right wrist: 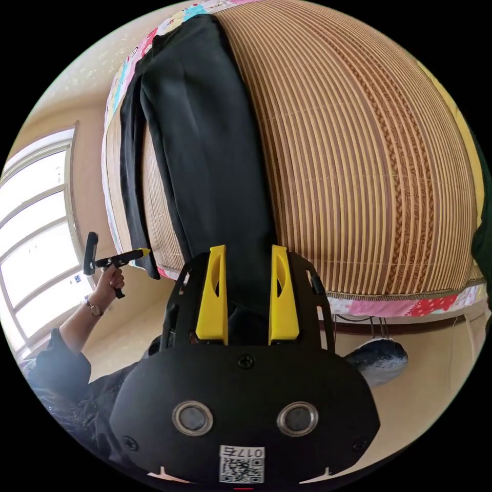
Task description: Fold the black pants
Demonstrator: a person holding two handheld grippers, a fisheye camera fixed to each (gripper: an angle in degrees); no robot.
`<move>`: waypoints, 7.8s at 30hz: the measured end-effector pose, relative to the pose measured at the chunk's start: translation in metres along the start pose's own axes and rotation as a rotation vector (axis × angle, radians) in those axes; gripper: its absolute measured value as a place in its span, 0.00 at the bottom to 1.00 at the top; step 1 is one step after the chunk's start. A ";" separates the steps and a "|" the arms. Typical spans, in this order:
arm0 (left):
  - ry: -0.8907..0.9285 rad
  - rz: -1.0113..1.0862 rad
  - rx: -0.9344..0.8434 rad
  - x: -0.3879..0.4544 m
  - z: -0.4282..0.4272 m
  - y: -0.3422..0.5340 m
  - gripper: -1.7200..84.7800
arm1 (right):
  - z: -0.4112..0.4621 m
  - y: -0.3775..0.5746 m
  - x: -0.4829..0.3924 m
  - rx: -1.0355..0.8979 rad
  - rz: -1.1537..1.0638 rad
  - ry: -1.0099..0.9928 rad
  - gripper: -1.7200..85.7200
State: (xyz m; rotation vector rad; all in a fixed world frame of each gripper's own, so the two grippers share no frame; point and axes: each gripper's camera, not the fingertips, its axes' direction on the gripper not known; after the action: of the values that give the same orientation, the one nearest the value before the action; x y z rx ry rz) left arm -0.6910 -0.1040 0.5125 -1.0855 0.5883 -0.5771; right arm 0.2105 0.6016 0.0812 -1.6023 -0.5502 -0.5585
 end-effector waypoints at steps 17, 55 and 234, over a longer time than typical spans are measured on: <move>0.244 -0.162 0.086 -0.122 -0.009 0.147 0.09 | -0.104 0.061 0.125 -0.015 0.137 -0.028 0.17; 0.549 0.194 0.096 -0.140 -0.131 0.238 0.14 | -0.133 0.153 0.189 -0.052 -0.073 0.100 0.06; 0.949 1.259 0.854 -0.143 -0.735 0.466 0.07 | -0.228 0.224 -0.123 0.583 -1.105 -0.809 0.02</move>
State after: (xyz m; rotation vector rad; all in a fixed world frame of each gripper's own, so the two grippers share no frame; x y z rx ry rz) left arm -1.2334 -0.3072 -0.1521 0.5225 1.4818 -0.1094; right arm 0.2509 0.3500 -0.1475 -0.7882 -2.0498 -0.4326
